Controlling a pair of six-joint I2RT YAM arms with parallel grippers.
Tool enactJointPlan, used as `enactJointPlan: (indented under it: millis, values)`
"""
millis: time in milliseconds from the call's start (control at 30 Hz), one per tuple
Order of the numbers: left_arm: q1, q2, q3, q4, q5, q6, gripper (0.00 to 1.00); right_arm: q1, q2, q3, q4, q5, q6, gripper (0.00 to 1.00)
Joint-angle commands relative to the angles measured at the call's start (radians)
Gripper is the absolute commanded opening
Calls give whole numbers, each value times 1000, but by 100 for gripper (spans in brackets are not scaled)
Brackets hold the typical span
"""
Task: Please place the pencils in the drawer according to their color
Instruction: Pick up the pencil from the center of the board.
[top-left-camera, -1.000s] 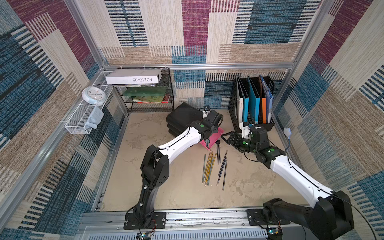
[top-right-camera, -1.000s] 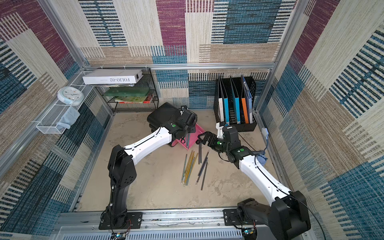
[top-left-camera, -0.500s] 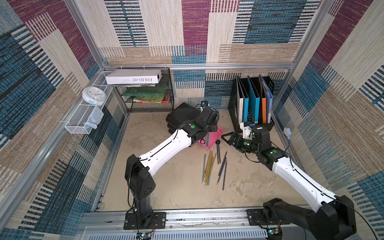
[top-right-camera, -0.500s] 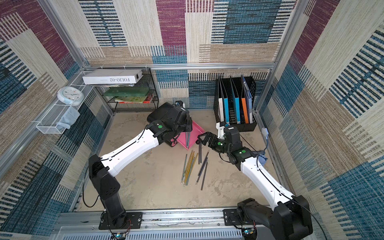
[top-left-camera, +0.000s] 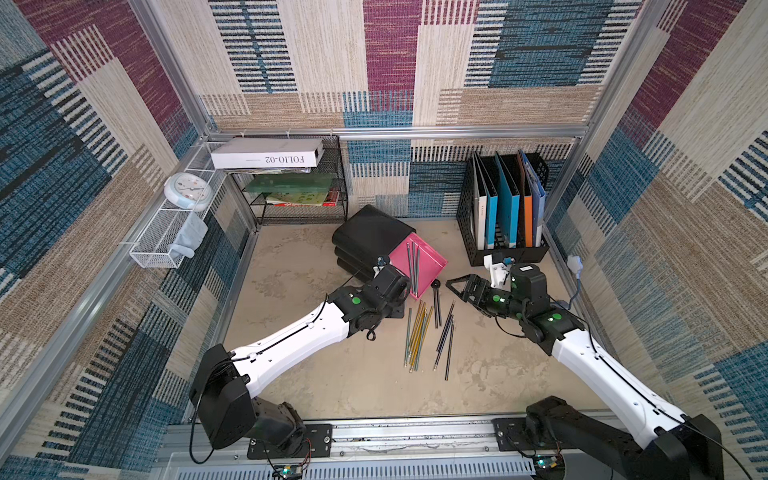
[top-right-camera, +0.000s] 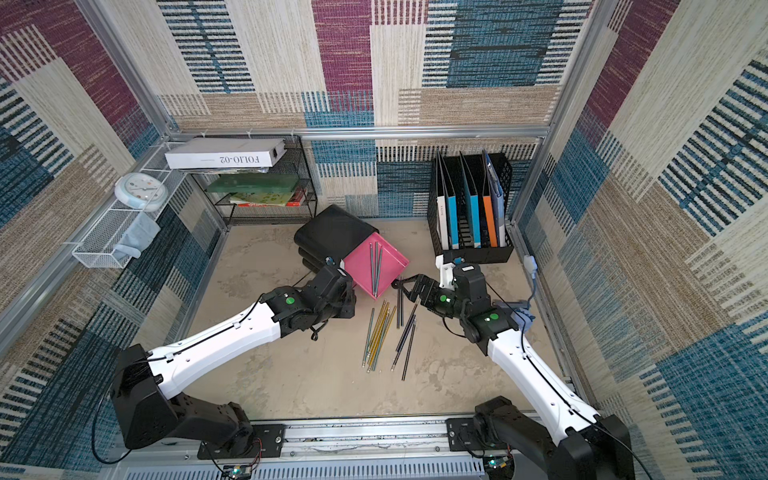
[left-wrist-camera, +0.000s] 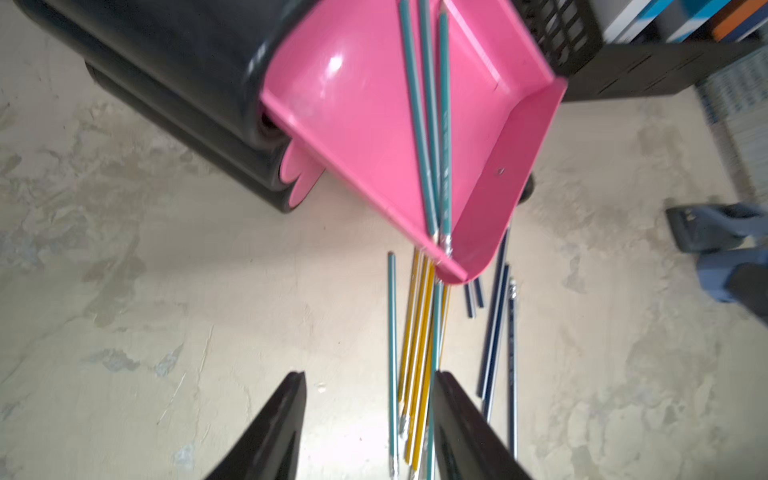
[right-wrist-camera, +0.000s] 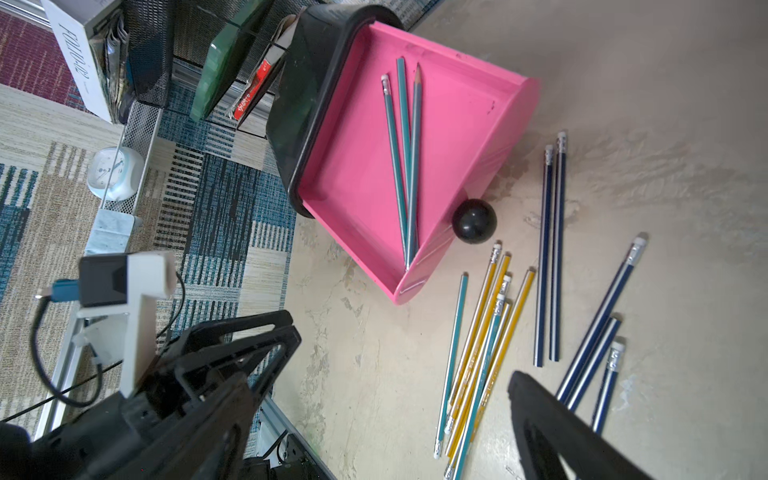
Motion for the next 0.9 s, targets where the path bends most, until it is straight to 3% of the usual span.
enactJointPlan:
  millis: [0,367,867]
  values:
    - [-16,-5,-61,42,37,-24,54,1,-3,-14,1,-23,13,99]
    - [-60,121,-144,123,69,-36,54,3,3,-18,-5,-22,29,99]
    - [-77,307,-65,142,51,-2,54,3,57,17,-6,-3,15,99]
